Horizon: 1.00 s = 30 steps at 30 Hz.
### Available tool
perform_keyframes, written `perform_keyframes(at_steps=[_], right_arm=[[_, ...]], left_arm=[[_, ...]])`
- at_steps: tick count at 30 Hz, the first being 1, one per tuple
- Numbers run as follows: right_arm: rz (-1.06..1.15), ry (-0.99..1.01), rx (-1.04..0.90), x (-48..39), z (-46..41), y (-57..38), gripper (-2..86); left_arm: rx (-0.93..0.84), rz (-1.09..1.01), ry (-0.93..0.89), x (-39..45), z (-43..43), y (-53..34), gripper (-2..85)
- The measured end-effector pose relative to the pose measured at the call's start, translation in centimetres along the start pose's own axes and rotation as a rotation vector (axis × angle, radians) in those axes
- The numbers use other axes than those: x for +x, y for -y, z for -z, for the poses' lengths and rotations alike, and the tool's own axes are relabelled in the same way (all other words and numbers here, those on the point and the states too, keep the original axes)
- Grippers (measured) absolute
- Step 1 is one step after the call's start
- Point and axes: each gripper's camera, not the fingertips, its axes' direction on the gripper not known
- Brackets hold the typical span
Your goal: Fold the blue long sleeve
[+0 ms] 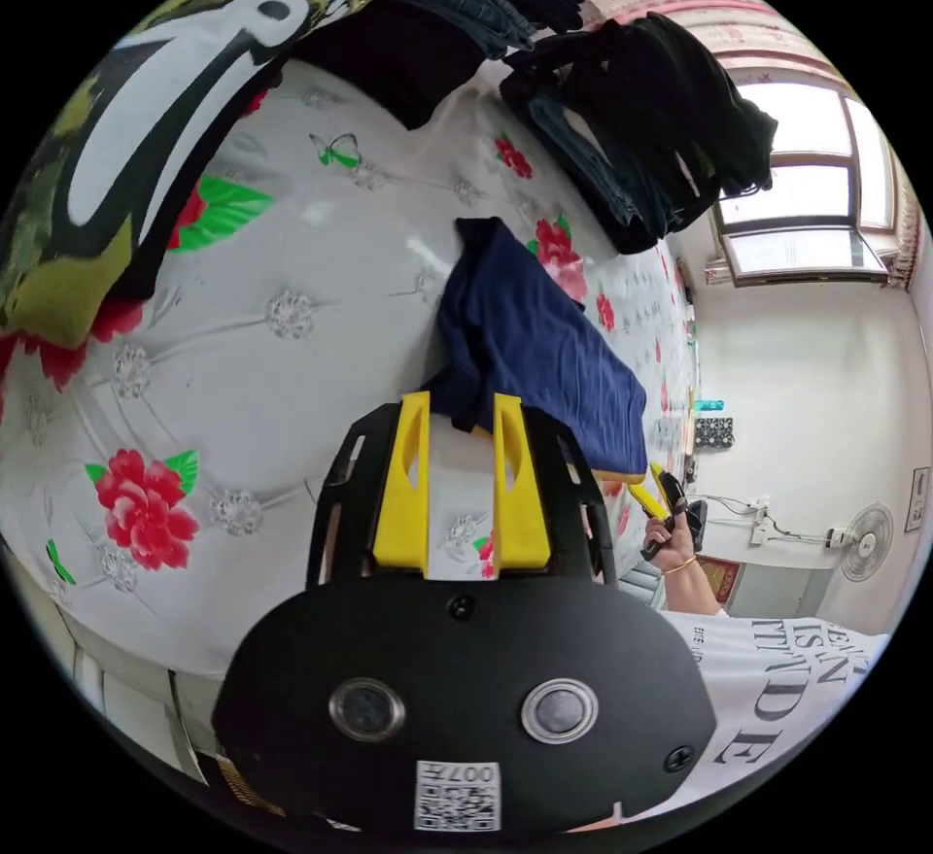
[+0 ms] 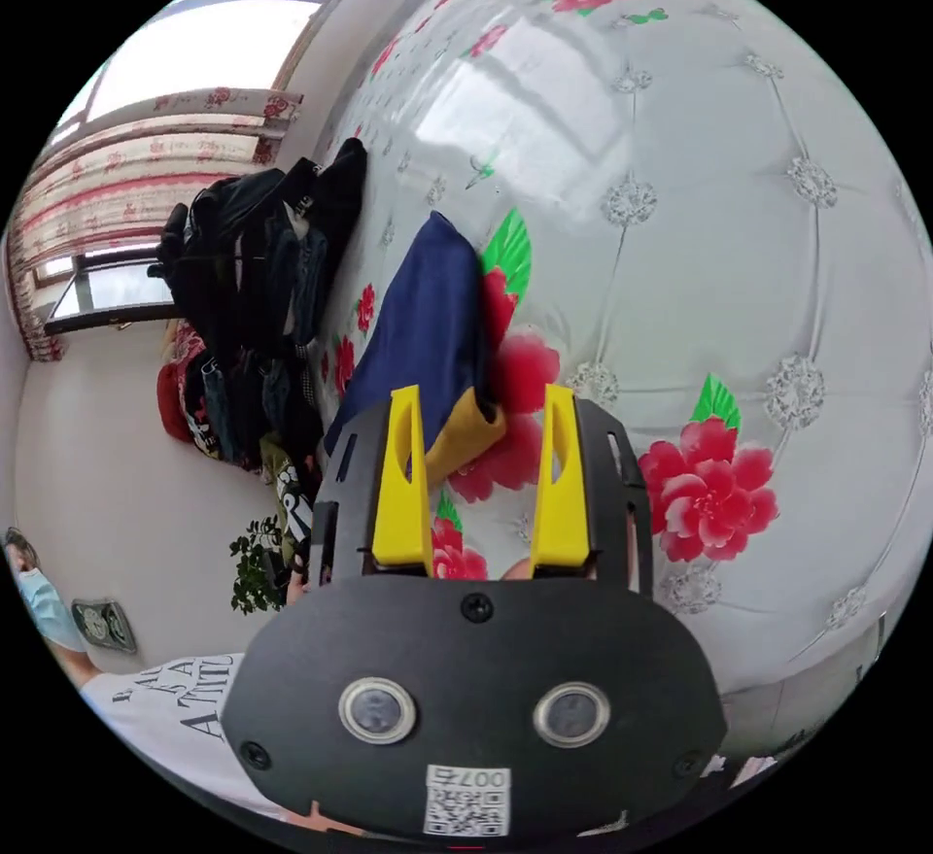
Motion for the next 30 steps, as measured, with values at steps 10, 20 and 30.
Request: perform_keyframes(at_steps=[10, 20, 30], right_arm=[[0.348, 0.149, -0.074, -15.6, -9.6, 2.9, 1.7], [0.95, 0.172, -0.567, -36.8, -29.1, -11.1, 7.2], [0.452, -0.01, -0.404, -28.9, -32.3, -3.8, 11.3]], left_arm=[[0.024, 0.09, -0.074, -3.0, 1.8, -3.3, 8.7], [0.111, 0.088, -0.106, -4.3, 5.8, -6.8, 10.7], [0.006, -0.007, -0.235, -2.5, 3.9, -7.4, 15.5]])
